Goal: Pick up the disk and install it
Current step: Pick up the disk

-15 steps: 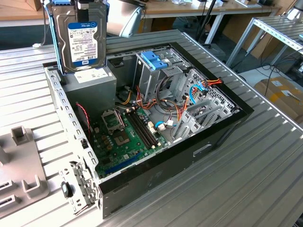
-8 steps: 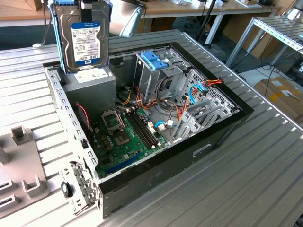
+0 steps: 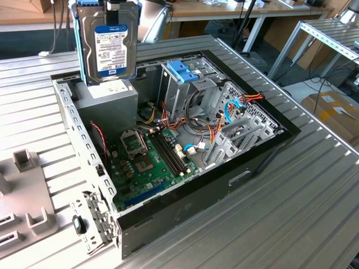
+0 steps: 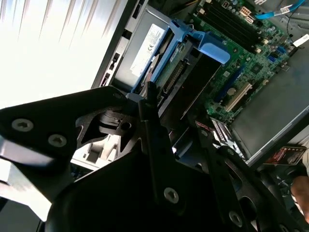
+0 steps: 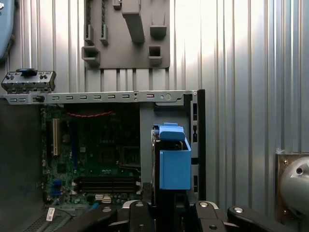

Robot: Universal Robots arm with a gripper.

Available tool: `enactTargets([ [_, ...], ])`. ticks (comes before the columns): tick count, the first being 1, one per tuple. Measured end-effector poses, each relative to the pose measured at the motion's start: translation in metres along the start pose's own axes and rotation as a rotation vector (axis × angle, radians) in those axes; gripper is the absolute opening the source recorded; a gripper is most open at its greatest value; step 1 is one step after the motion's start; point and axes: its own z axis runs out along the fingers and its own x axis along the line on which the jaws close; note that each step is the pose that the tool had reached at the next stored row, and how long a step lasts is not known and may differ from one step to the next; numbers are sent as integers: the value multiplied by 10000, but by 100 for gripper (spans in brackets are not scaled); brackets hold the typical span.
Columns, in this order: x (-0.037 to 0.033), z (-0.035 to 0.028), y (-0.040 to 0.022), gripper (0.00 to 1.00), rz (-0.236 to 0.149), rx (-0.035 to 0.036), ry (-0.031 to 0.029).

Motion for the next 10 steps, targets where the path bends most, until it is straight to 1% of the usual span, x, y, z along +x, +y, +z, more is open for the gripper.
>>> enactTargets([
  [1,-1,0,-28,35,1,0,-1],
  [2,-2,0,-69,35,-1,0,-1],
  [8,-6,0,-235,35,-1,0,-1],
  [9,-7,0,-276,35,0,0,0],
  [10,-7,0,-304,35,0,0,0],
])
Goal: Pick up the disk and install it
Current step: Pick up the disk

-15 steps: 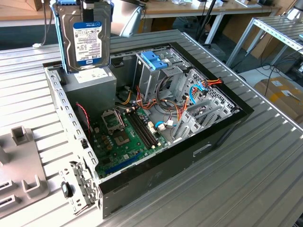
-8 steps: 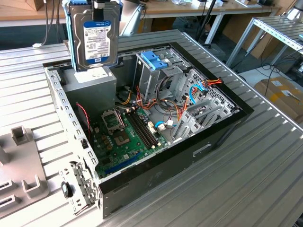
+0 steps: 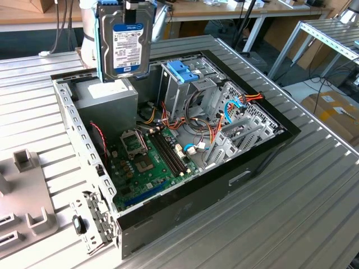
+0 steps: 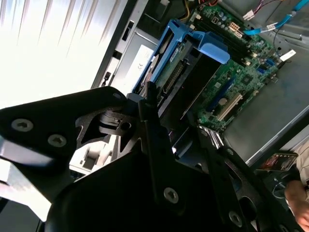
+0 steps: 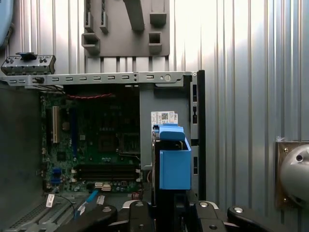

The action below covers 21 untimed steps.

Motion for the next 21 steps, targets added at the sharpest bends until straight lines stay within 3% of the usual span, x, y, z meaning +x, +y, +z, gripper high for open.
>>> enactTargets([
  [10,-12,0,-331,35,0,0,0],
  [12,-19,0,-459,35,0,0,0],
  [21,-43,-1,-828,35,-1,0,0],
])
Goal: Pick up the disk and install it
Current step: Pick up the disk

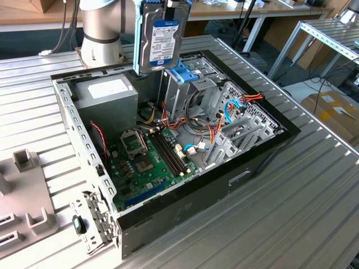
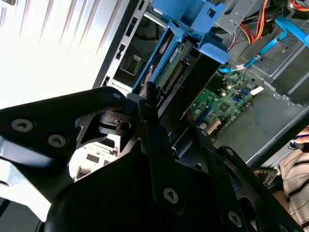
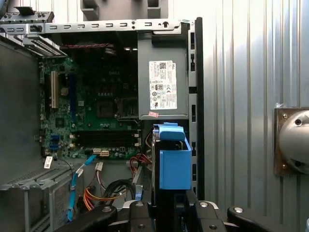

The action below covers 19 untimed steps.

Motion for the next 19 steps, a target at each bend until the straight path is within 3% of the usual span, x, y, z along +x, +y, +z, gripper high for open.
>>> enactTargets([
  [4,-16,0,-281,35,1,0,0],
  [12,-31,0,-585,35,1,0,0],
  [14,-35,0,-703,35,0,0,0],
  [19,-40,0,-871,35,1,0,0],
])
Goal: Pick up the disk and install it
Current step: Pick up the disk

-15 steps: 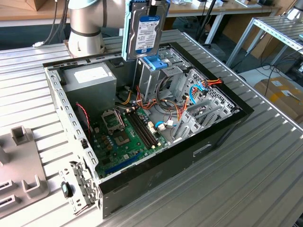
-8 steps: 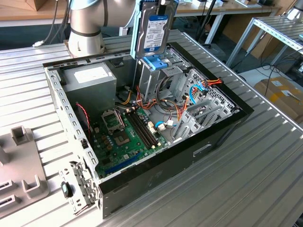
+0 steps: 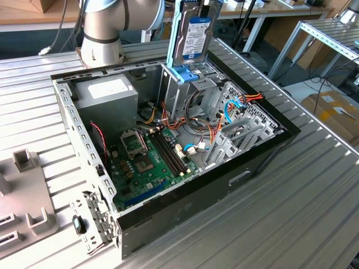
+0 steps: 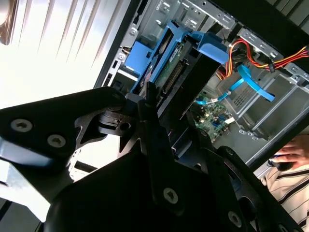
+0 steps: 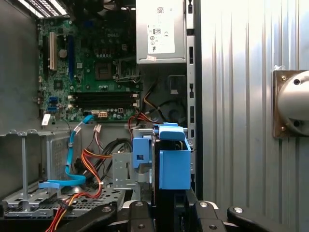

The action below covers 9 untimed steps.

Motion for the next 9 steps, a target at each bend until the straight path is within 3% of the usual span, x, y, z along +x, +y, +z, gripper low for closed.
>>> enactTargets([
  [4,-3,0,-98,35,0,0,-1],
  [9,-3,0,-106,35,0,0,0],
])
